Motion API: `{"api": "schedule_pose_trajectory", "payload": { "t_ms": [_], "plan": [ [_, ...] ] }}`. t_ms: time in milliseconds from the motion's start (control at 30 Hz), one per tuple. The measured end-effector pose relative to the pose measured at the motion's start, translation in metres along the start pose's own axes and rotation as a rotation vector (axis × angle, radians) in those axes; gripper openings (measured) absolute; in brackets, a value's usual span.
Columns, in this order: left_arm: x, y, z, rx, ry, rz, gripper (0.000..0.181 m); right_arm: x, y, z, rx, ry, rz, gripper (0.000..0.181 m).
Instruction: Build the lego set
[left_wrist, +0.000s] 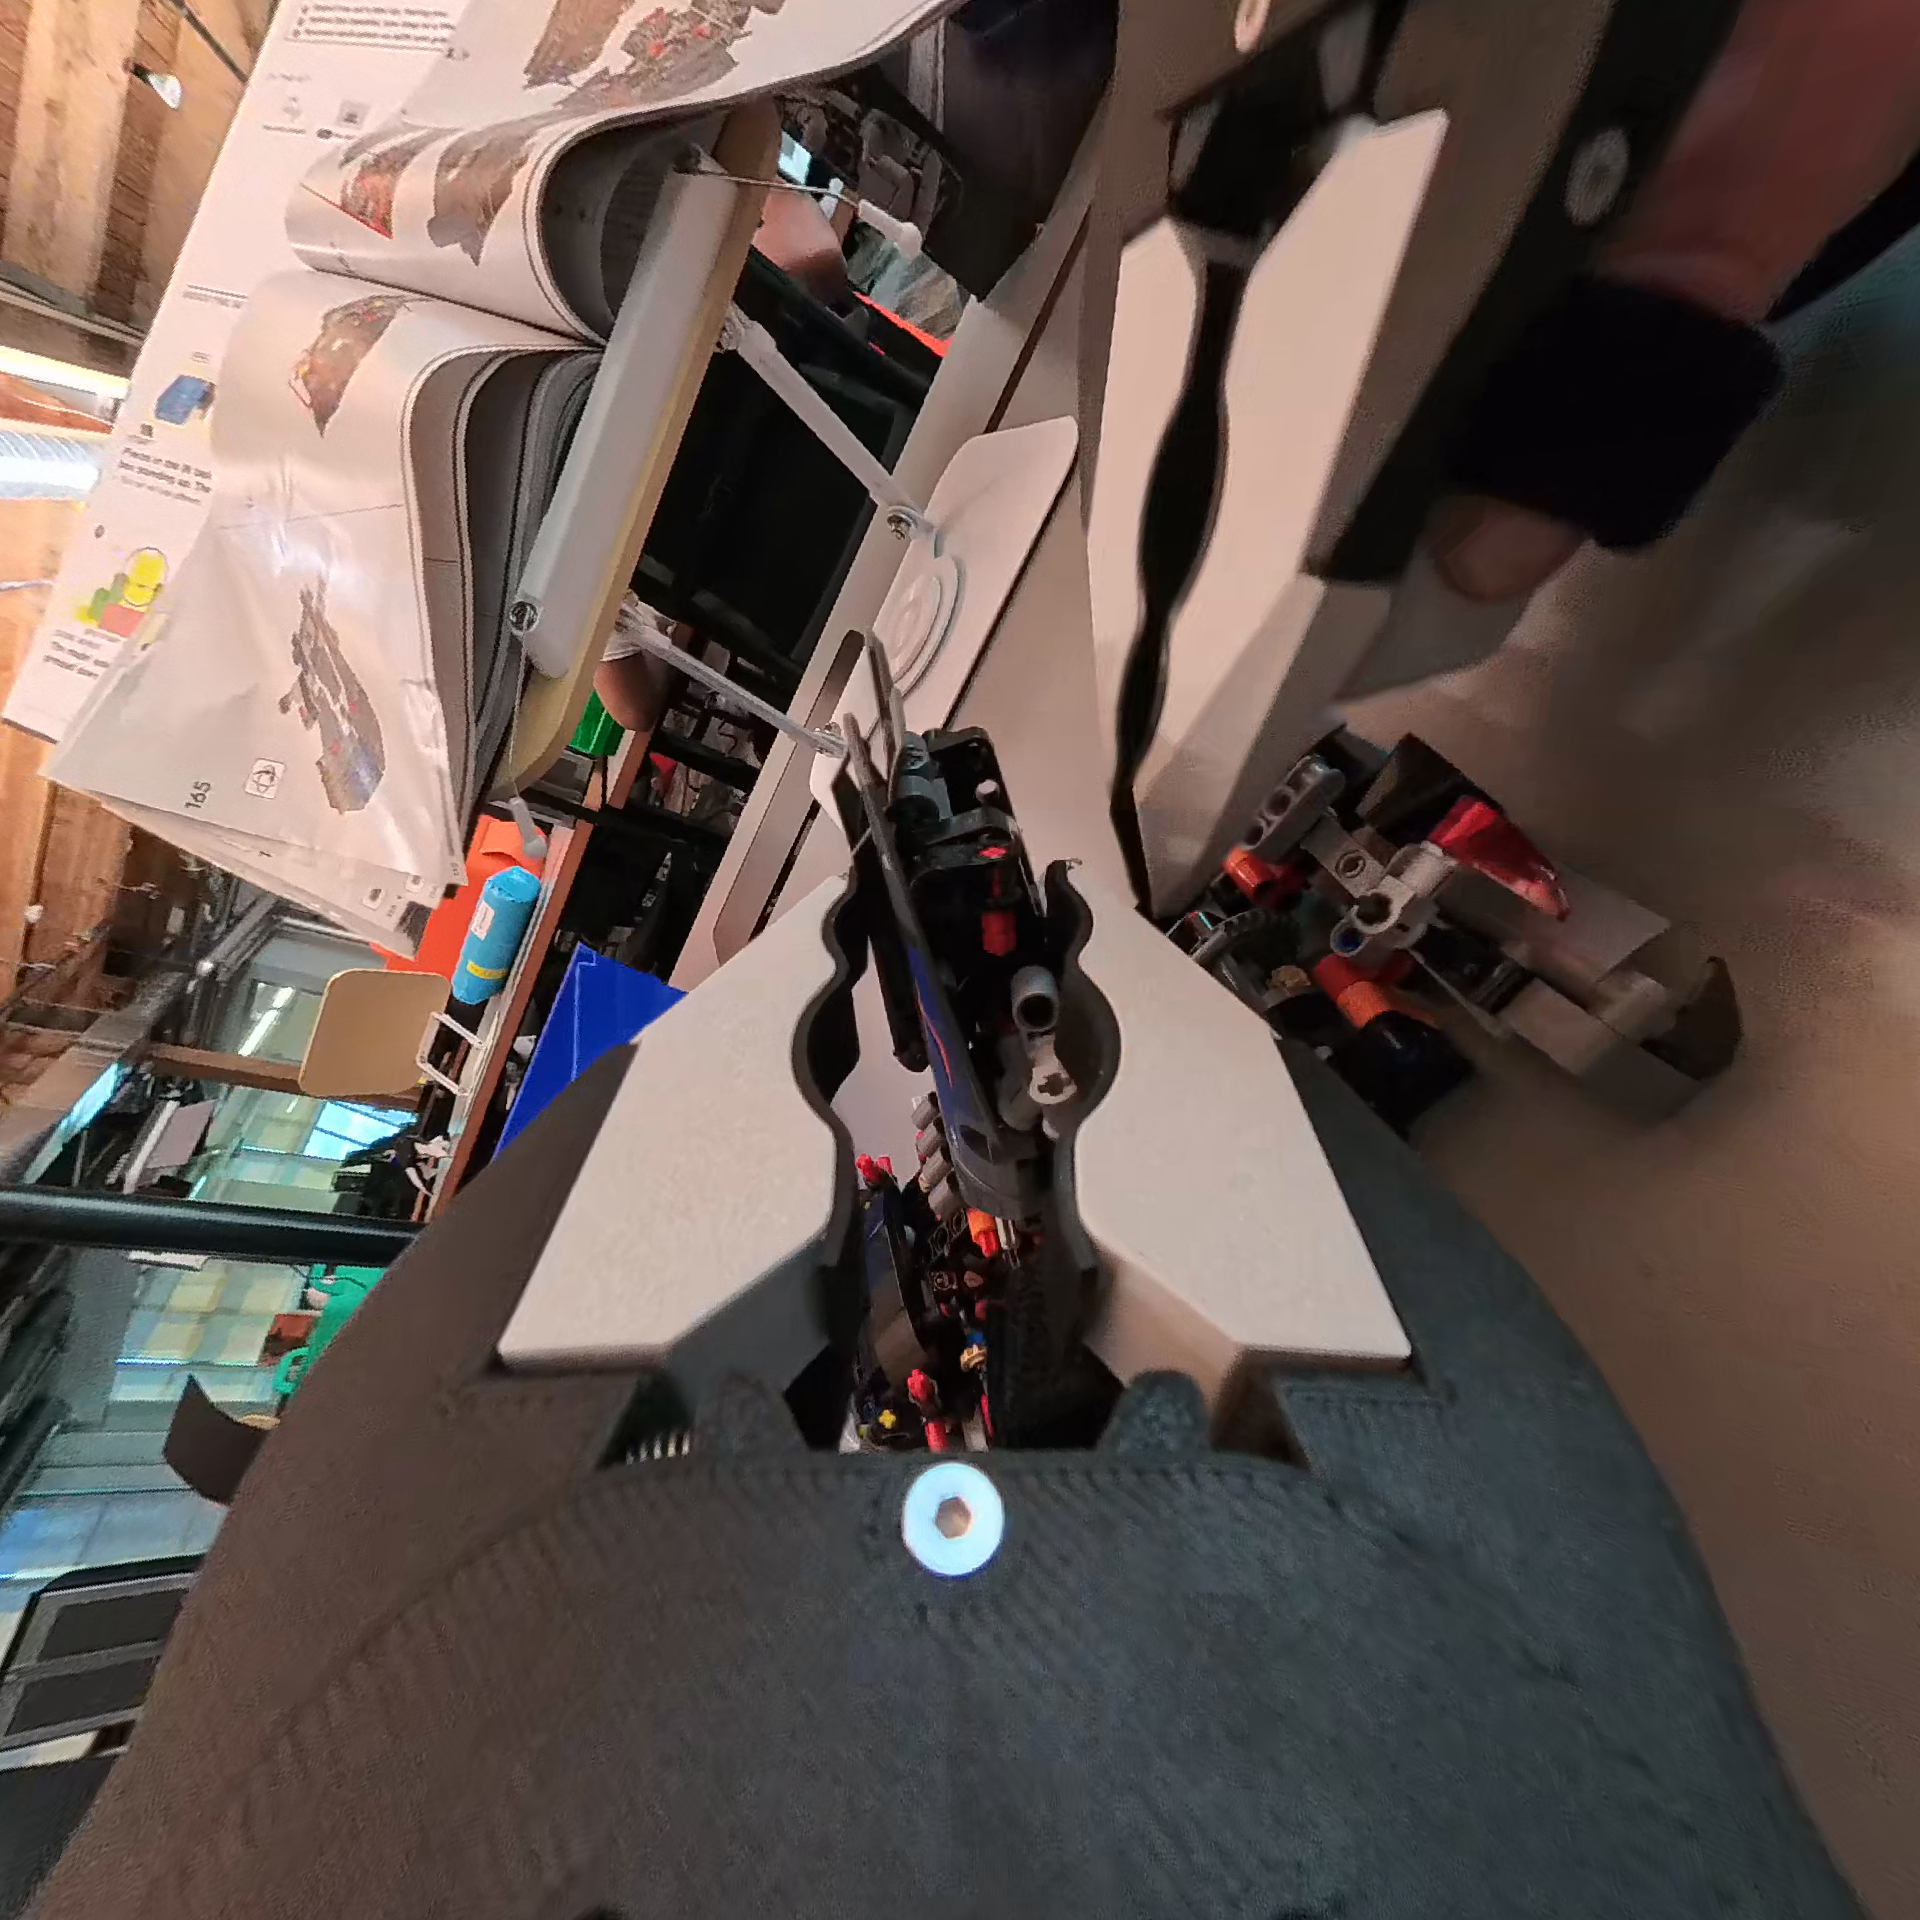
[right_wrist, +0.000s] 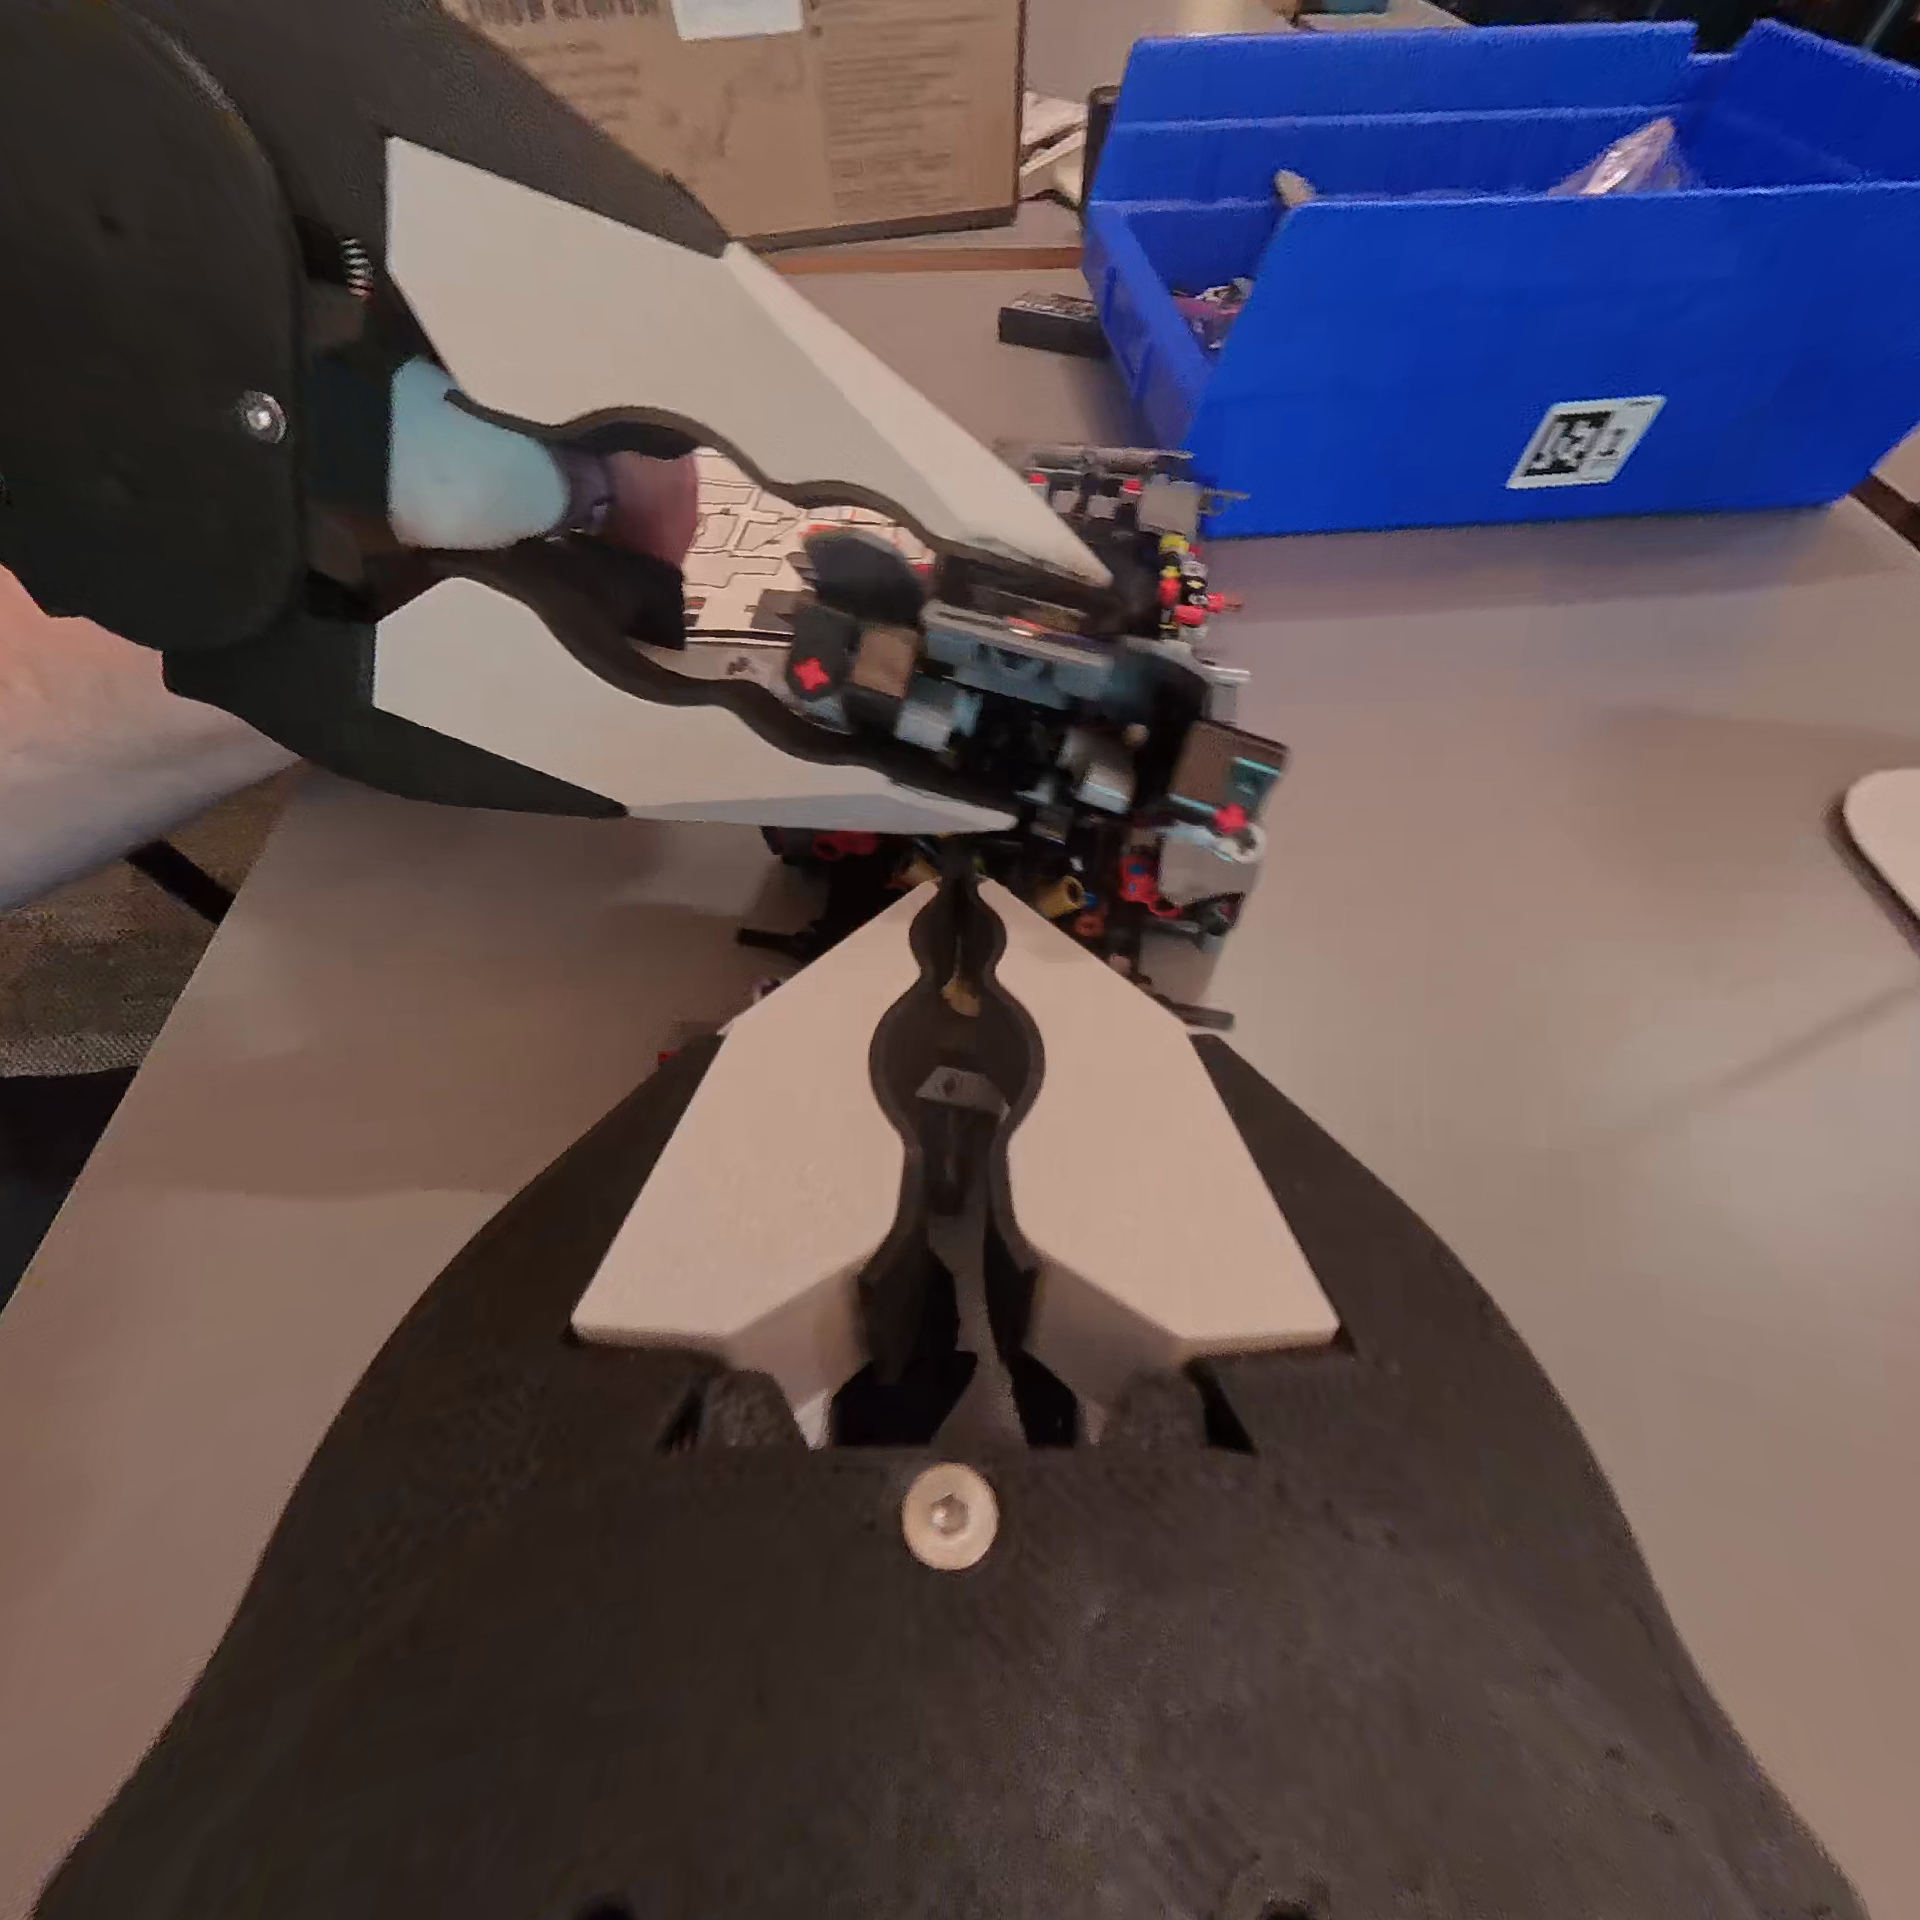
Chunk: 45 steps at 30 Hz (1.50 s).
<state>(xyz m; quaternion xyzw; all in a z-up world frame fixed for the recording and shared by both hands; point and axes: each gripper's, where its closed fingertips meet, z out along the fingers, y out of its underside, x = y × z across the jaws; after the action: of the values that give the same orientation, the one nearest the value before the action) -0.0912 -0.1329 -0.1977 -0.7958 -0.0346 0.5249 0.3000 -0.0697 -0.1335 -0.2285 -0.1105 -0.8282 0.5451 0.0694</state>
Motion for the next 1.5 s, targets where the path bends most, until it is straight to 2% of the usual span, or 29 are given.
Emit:
{"api": "schedule_pose_trajectory", "payload": {
  "t_ms": [33,233,500,967,1233,1500],
  "plan": [
    [0.000,0.000,0.000,0.005,0.003,-0.013,0.032,-0.003,-0.001,0.005,-0.006,-0.002,-0.011,0.000],
    [-0.005,0.002,-0.002,0.020,0.000,-0.077,0.031,0.001,-0.007,0.020,0.007,0.061,-0.014,0.000],
    [-0.009,0.001,-0.006,0.054,0.053,-0.183,0.031,0.003,-0.016,0.019,0.073,0.069,-0.009,0.000],
    [-0.008,0.003,-0.009,0.023,0.156,-0.252,0.032,0.001,-0.017,0.020,0.079,0.092,-0.059,0.000],
    [-0.013,-0.001,-0.010,0.111,0.200,-0.472,0.032,0.001,-0.027,0.013,0.153,0.091,-0.035,0.000],
    [-0.018,-0.005,-0.013,0.166,0.166,-0.525,0.033,0.001,-0.034,0.009,0.208,0.092,-0.022,0.000]
  ]
}}
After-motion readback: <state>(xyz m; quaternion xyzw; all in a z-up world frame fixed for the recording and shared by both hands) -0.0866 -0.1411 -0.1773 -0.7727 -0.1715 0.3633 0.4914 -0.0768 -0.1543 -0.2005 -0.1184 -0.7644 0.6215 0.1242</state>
